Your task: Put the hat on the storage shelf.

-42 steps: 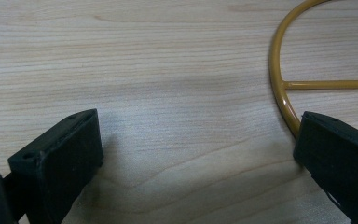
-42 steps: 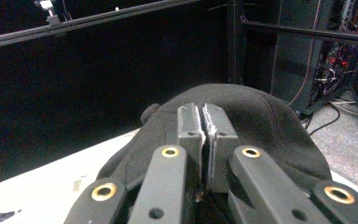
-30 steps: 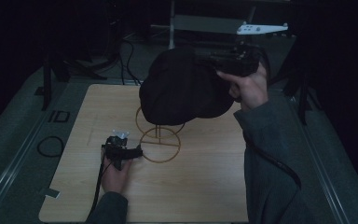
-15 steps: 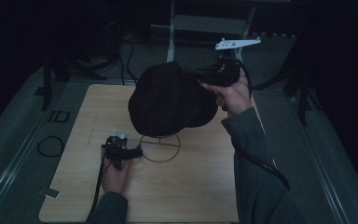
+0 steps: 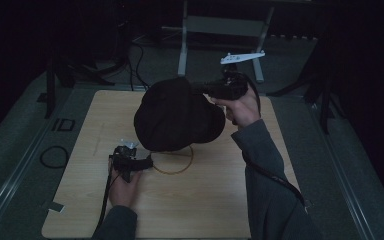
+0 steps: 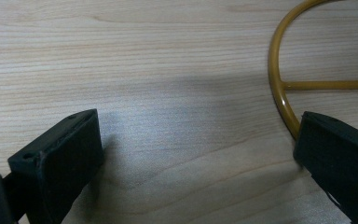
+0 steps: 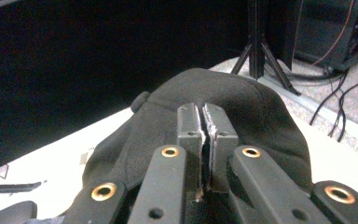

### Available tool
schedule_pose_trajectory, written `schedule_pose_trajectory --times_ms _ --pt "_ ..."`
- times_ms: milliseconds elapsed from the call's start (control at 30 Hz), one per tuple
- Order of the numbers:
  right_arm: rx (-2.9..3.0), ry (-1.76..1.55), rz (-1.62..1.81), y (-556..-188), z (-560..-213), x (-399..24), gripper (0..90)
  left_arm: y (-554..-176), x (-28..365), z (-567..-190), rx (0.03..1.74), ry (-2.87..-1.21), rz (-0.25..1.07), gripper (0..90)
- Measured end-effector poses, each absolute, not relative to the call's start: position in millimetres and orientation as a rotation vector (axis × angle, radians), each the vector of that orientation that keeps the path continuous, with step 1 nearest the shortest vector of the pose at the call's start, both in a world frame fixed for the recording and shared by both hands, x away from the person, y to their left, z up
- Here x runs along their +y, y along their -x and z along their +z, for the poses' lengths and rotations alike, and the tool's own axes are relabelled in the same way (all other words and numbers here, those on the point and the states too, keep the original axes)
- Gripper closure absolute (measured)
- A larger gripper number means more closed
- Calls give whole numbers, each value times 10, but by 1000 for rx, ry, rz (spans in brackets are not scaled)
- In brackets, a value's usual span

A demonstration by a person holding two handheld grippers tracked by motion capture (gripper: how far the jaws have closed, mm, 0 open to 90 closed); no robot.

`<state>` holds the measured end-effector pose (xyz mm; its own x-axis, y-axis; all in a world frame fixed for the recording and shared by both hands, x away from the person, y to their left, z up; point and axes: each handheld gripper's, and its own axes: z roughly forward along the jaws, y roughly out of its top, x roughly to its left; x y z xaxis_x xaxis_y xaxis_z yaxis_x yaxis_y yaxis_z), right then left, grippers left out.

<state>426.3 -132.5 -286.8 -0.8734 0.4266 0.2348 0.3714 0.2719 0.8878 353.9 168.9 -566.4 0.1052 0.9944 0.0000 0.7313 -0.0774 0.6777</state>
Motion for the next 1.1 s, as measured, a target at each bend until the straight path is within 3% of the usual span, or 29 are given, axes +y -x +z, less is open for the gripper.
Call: schedule_pose_trajectory --times_ms 300,900,1100 --pt "2522 -817 1628 -4324 -3140 -1274 865 -3538 1692 -5662 1675 -1875 655 7" --pt "2573 -812 1573 -4307 -3348 -1289 856 -3538 1692 -5663 1675 -1874 655 7" --pt "2603 -776 1567 -4277 -3384 -1312 797 -3537 1693 -5661 1675 -1877 653 7"
